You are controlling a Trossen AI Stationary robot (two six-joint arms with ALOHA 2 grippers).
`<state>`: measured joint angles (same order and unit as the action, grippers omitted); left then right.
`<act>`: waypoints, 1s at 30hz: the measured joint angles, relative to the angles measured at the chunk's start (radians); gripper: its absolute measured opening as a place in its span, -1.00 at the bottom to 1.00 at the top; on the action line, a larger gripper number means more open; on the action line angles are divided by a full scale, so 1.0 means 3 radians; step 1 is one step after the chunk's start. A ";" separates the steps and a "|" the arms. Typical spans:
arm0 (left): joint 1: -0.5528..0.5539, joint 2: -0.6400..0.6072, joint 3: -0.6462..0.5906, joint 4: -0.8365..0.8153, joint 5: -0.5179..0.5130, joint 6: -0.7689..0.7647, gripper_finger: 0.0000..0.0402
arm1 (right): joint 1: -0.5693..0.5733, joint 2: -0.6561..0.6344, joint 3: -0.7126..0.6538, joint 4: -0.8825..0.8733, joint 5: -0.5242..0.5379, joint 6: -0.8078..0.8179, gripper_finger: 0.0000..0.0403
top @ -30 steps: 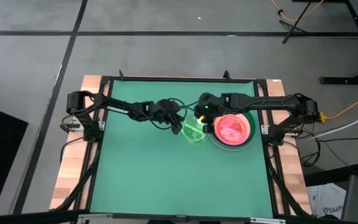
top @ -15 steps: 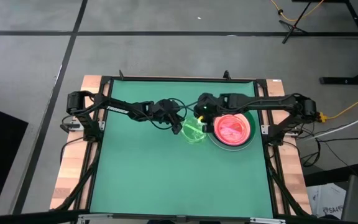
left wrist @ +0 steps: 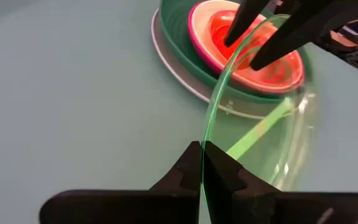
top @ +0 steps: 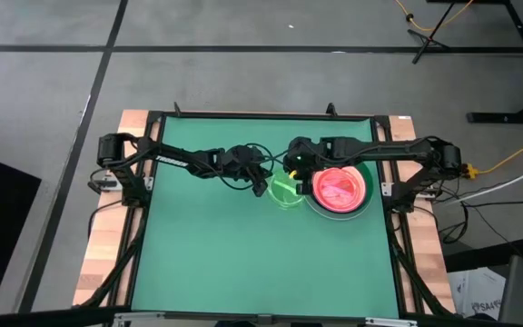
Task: Stack plastic plates
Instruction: Stack the light green plate on top of the light pink plate
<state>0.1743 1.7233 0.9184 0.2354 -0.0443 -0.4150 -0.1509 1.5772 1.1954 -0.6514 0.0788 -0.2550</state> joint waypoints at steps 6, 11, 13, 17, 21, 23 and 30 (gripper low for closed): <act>-0.0018 0.0000 0.0000 0.0016 -0.0005 0.0008 -1.00 | 0.0001 0.0000 0.0000 -0.0001 -0.0004 0.0000 -0.56; -0.0016 0.0000 0.0000 0.0016 -0.0004 0.0009 -1.00 | 0.0001 0.0000 0.0000 -0.0001 -0.0031 0.0000 -0.56; -0.0016 0.0000 0.0000 0.0017 -0.0004 0.0008 -1.00 | 0.0001 0.0000 0.0000 -0.0001 -0.0031 -0.0001 -0.56; -0.0016 0.0000 0.0000 0.0017 -0.0019 0.0006 -1.00 | 0.0001 0.0000 0.0000 -0.0001 -0.0030 0.0000 -0.56; -0.0017 0.0000 0.0000 0.0017 -0.0173 0.0004 -1.00 | 0.0000 0.0000 0.0000 0.0000 -0.0030 0.0000 -0.56; -0.0016 0.0000 0.0000 0.0007 -0.0185 0.0003 -1.00 | 0.0000 0.0000 0.0000 0.0000 -0.0048 0.0000 -0.56; -0.0037 0.0000 -0.0001 -0.0110 -0.0196 -0.0007 -1.00 | 0.0000 0.0000 0.0000 -0.0003 -0.0060 0.0000 -0.56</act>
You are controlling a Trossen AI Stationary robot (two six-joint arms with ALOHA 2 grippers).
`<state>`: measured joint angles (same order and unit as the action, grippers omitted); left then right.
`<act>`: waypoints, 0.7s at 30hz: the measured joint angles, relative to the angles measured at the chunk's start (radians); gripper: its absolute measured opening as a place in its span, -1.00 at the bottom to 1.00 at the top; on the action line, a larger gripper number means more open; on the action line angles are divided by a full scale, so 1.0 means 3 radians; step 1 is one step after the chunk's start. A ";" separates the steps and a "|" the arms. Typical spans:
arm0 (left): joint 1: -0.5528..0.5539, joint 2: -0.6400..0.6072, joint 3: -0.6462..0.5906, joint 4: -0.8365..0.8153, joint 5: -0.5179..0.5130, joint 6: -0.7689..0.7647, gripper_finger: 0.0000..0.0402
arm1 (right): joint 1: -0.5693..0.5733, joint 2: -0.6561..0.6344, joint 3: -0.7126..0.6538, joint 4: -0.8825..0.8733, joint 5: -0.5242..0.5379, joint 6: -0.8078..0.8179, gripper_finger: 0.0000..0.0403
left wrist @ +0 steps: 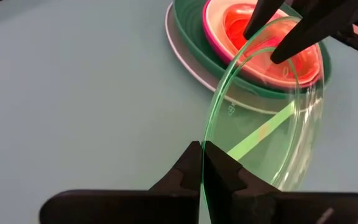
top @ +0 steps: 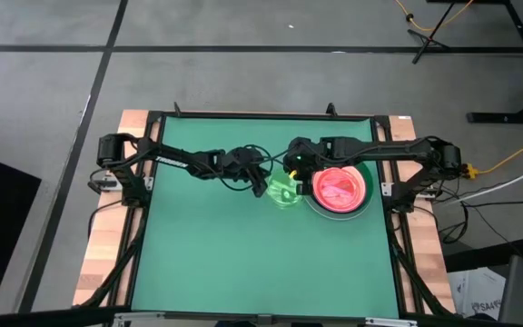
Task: Stack plastic plates
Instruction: Stack the light green plate on top of the light pink plate
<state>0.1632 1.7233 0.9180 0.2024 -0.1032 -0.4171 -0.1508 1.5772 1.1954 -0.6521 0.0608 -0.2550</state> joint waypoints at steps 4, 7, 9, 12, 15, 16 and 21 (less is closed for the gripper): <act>-0.0024 0.0000 0.0000 -0.0003 0.0000 -0.0002 -1.00 | 0.0000 -0.0001 0.0000 -0.0001 0.0000 0.0000 -0.56; -0.0050 0.0000 0.0000 -0.0015 0.0000 -0.0004 -1.00 | 0.0001 -0.0003 0.0000 0.0000 -0.0001 0.0000 -0.56; -0.0062 0.0000 0.0000 -0.0028 0.0000 -0.0004 -1.00 | 0.0000 -0.0003 0.0000 0.0000 -0.0001 0.0000 -0.56; -0.0070 0.0000 0.0000 -0.0029 0.0000 -0.0005 -1.00 | 0.0001 -0.0003 0.0000 0.0000 -0.0001 0.0000 -0.57; -0.0070 0.0000 0.0000 -0.0029 0.0000 -0.0005 -1.00 | 0.0000 -0.0003 0.0000 0.0000 -0.0001 0.0000 -0.60; -0.0070 0.0000 0.0000 -0.0028 -0.0001 -0.0005 -1.00 | 0.0000 -0.0003 0.0000 0.0000 -0.0002 0.0000 -0.63; -0.0070 0.0000 0.0000 -0.0028 -0.0001 -0.0005 -1.00 | 0.0001 -0.0003 0.0000 0.0000 -0.0002 0.0000 -0.82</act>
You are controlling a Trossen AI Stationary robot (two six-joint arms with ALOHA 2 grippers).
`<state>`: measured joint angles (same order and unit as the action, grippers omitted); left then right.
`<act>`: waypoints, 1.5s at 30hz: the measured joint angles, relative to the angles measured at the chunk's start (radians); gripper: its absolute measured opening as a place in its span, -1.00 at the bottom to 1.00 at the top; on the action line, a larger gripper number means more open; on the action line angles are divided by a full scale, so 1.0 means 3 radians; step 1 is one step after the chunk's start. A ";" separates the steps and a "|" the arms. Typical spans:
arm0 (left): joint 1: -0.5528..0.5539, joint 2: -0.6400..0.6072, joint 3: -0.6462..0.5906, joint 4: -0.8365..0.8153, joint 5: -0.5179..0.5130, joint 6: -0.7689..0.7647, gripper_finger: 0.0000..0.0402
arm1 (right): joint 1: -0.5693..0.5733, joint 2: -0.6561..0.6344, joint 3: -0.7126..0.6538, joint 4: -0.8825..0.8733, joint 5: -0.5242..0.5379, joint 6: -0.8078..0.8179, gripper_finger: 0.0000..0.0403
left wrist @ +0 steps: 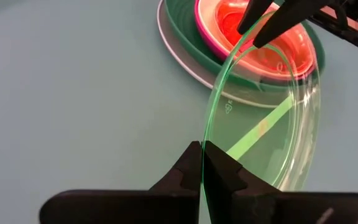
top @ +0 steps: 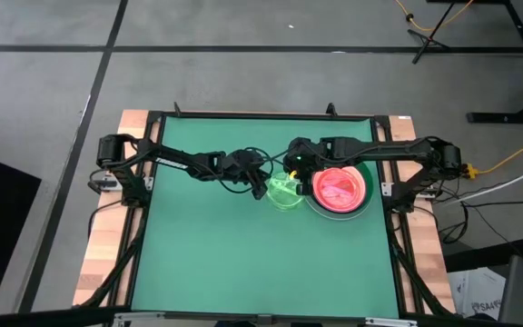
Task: Stack plastic plates
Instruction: Stack the light green plate on top of the light pink plate
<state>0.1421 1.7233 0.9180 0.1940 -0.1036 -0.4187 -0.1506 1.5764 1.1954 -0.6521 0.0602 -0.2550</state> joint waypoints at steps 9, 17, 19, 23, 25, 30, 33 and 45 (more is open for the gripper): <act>0.0000 0.0000 0.0000 0.0004 0.0001 -0.0001 -1.00 | -0.0001 0.0000 0.0000 0.0001 0.0002 0.0000 -0.98; 0.0000 0.0000 0.0000 0.0004 0.0001 -0.0001 -1.00 | -0.0001 0.0000 0.0000 0.0000 0.0002 0.0000 -1.00; 0.0000 0.0000 0.0000 0.0004 0.0001 -0.0001 -1.00 | -0.0001 0.0000 0.0000 0.0000 0.0001 0.0000 -1.00; 0.0000 0.0000 0.0000 0.0004 0.0001 -0.0001 -1.00 | -0.0001 0.0000 0.0000 -0.0001 0.0002 -0.0010 -1.00; 0.0000 0.0000 0.0000 0.0005 0.0002 0.0002 -1.00 | -0.0001 0.0000 0.0000 -0.0003 -0.0006 -0.0010 -1.00; 0.0000 0.0000 0.0000 0.0004 0.0034 0.0005 -0.90 | -0.0001 -0.0001 0.0000 0.0001 -0.0068 -0.0011 -1.00; 0.0000 0.0000 0.0000 0.0003 0.0067 0.0005 -0.79 | -0.0001 -0.0001 0.0000 -0.0001 -0.0087 -0.0011 -1.00; -0.0004 0.0000 0.0000 0.0004 0.0161 0.0018 -0.54 | -0.0001 -0.0001 0.0000 -0.0010 -0.0090 -0.0013 -1.00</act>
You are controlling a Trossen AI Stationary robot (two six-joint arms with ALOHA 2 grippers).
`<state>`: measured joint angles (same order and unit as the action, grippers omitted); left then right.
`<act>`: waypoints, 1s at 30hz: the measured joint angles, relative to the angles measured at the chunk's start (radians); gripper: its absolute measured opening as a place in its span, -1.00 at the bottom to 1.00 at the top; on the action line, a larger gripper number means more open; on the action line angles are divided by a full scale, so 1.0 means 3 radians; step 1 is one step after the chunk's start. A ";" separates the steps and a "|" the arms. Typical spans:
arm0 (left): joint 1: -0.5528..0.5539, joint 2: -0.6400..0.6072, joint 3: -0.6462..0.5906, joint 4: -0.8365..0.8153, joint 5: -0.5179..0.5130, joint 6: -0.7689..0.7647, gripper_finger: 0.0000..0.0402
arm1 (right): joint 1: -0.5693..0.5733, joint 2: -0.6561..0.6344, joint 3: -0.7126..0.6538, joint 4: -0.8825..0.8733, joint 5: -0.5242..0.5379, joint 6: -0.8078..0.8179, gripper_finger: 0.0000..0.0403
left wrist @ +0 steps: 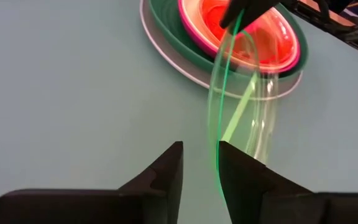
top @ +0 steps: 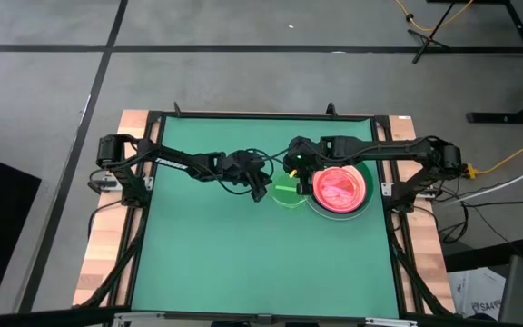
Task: Stack plastic plates
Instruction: Stack the light green plate on top of the light pink plate
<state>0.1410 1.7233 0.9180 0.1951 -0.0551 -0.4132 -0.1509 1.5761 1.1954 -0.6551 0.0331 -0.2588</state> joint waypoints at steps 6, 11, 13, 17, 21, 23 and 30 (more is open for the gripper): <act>0.0000 0.0000 0.0000 -0.0001 0.0066 0.0005 -0.53 | 0.0000 0.0000 0.0000 -0.0114 0.0000 0.0000 -1.00; 0.0003 -0.0007 -0.0003 -0.0005 0.0066 0.0015 -0.54 | 0.0000 0.0000 0.0000 -0.0163 -0.0001 -0.0001 -1.00; 0.0003 -0.0011 -0.0003 -0.0006 0.0070 0.0016 -0.54 | 0.0000 -0.0003 0.0000 -0.0181 -0.0004 -0.0001 -1.00; 0.0003 -0.0011 -0.0003 -0.0024 0.0215 0.0017 -0.54 | 0.0000 -0.0015 0.0014 -0.0207 -0.0153 -0.0005 -1.00; 0.0005 -0.0013 -0.0003 -0.0184 0.0266 0.0027 -0.54 | 0.0000 -0.0015 0.0116 -0.0342 -0.0224 -0.0022 -1.00; 0.0013 -0.0013 -0.0003 -0.0298 0.0267 0.0079 -0.54 | 0.0000 -0.0015 0.0187 -0.0471 -0.0237 -0.0024 -1.00; 0.0011 -0.0013 -0.0003 -0.0539 0.0266 0.0206 -0.54 | 0.0000 -0.0015 0.0561 -0.1039 -0.0365 -0.0136 -1.00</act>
<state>0.1444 1.7195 0.9173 0.0334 0.0246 -0.3515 -0.1509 1.5715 1.3637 -0.9667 -0.0765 -0.2997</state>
